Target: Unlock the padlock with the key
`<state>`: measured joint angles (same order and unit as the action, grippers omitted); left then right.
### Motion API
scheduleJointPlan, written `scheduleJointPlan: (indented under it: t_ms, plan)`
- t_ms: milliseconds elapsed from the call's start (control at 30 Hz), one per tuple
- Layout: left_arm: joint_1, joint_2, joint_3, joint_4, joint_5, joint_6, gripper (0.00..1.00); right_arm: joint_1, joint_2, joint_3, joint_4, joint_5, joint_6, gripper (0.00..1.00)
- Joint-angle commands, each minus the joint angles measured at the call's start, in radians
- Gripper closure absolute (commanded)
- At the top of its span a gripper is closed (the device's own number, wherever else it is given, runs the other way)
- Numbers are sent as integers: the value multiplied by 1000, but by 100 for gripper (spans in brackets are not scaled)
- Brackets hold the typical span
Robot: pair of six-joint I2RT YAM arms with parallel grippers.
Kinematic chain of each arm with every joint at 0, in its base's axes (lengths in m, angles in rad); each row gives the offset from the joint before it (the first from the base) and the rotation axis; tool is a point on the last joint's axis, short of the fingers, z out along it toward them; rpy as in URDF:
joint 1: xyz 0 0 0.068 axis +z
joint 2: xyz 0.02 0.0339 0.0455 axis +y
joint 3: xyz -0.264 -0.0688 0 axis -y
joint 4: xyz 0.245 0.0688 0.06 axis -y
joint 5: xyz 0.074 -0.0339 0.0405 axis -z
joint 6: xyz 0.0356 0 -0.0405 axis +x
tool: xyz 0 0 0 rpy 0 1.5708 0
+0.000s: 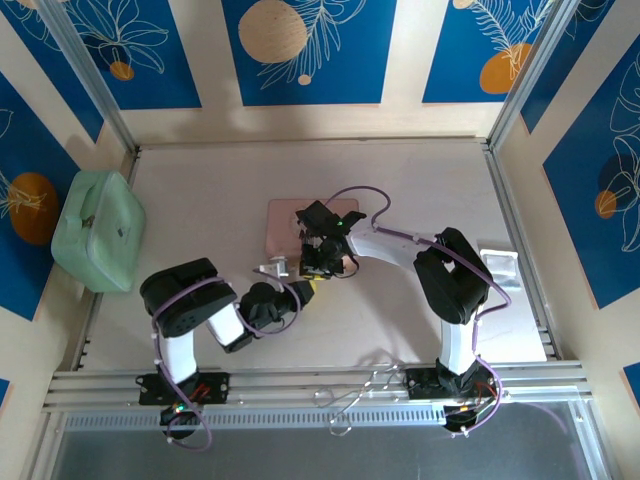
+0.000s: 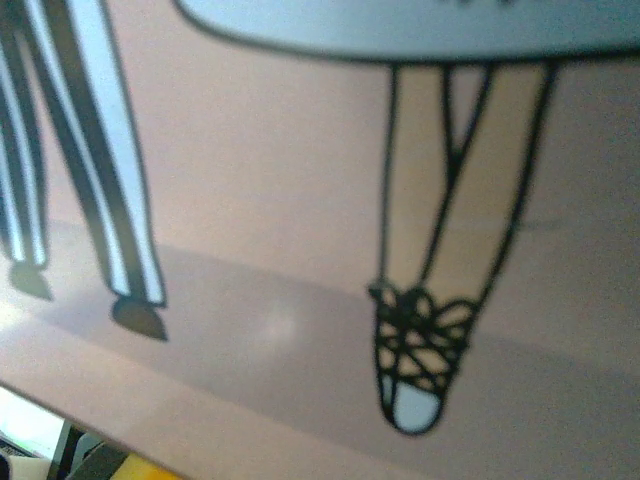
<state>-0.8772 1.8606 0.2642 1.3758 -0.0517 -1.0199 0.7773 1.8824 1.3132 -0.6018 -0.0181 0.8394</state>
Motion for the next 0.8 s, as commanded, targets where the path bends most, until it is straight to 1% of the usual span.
scheduleJointPlan:
  t_ms: [0, 100, 133, 167, 233, 333, 433, 500, 567, 700, 767]
  plan:
    - [13, 18, 19, 15, -5, -3, 87, -1, 16, -29, -60, -154, 46, 88]
    - [14, 15, 20, 16, -4, -16, 95, 0, 16, -32, -54, -152, 50, 87]
    - [13, 14, 20, 13, -2, -23, 98, 0, 17, -34, -52, -150, 52, 84]
    - [14, 14, 18, 11, -2, -32, 100, 0, 16, -35, -48, -148, 53, 79]
    - [14, 15, 11, 11, -9, -52, 100, 2, 9, -44, -36, -139, 62, 68]
    - [13, 24, -3, 25, -17, -80, 100, 3, -21, -78, 15, -127, 84, 59]
    - [13, 37, -6, 32, -13, -106, 100, 9, -76, -136, 85, -82, 116, 49]
    - [14, 38, -6, 32, -9, -123, 100, 16, -145, -207, 165, -40, 142, 43]
    - [14, 33, -8, 32, -6, -141, 100, 25, -220, -297, 268, 13, 176, 39]
    - [13, 10, -11, 32, -1, -174, 100, 32, -373, -526, 595, 65, 226, 32]
    - [13, 0, -13, 33, 3, -191, 100, 30, -407, -607, 753, 57, 231, 30]
